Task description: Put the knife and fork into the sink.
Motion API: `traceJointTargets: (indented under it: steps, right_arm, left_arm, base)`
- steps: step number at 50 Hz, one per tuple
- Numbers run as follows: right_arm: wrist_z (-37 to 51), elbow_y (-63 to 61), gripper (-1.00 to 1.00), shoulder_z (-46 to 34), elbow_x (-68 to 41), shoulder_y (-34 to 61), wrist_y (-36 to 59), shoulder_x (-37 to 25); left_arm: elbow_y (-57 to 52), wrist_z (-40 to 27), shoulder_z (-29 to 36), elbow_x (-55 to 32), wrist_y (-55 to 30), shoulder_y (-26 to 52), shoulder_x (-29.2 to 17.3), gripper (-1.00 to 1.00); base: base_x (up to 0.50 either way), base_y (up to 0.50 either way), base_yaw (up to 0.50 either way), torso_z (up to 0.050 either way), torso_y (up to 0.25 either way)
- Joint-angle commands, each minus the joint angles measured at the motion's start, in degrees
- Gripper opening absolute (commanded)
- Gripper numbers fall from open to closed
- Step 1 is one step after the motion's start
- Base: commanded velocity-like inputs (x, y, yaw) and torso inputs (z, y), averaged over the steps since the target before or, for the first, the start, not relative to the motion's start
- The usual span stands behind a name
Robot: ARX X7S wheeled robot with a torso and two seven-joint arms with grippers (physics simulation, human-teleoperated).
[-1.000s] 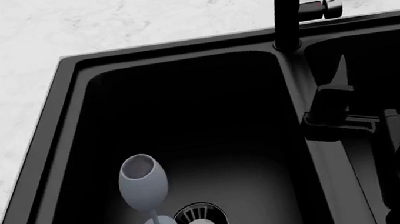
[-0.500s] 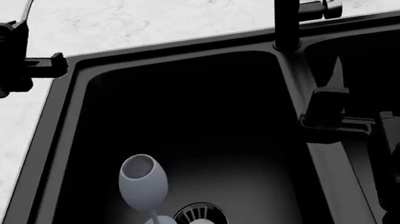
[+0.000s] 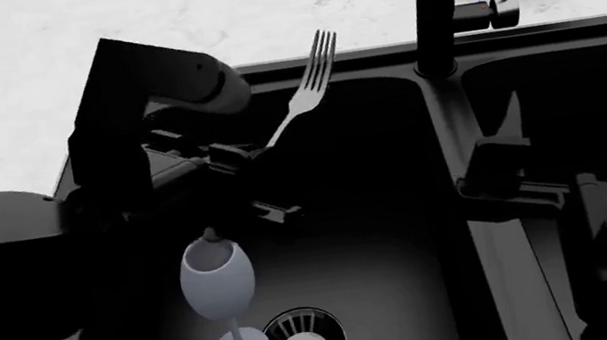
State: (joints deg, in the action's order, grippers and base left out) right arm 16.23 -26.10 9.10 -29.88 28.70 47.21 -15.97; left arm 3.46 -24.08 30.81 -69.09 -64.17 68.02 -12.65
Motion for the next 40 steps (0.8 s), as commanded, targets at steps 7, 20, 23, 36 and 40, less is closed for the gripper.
traceJointTargets:
  steps: [7,20,23,36,40]
  right_arm:
    - [0.63,-0.94,1.0,0.27,-0.75,-0.31,0.38,-0.36]
    - [0.9,-1.28,1.0,0.51,-1.16,-0.88,0.07,-0.46]
    - [0.93,-1.28,1.0,0.54,-1.28,-0.9,0.01,-0.48]
    - [1.05,-1.24,1.0,0.61,-1.56,-1.36,-0.41,-0.63]
    - [1.05,-1.29,1.0,0.64,-1.67,-1.63,-0.68,-0.56]
  left_arm:
    - [6.05,7.16,5.6,1.73,2.51,-2.17,4.71,-1.0]
    - [8.44,9.43,14.69,7.13,3.13,-6.85,5.0,-1.0]
    - [8.75,9.17,16.19,7.95,3.03,-7.65,4.85,-1.0]
    - [7.91,11.43,20.66,8.61,2.23,-9.2,4.13,-1.0]
    - [8.1,11.54,20.81,8.41,2.26,-9.23,4.07,-1.0]
  base:
    - [0.0,0.0,0.0,0.0,0.0]
    - [0.0,0.0,0.0,0.0,0.0]
    - [0.0,0.0,0.0,0.0,0.0]
    - [0.0,0.0,0.0,0.0,0.0]
    - [0.0,0.0,0.0,0.0,0.0]
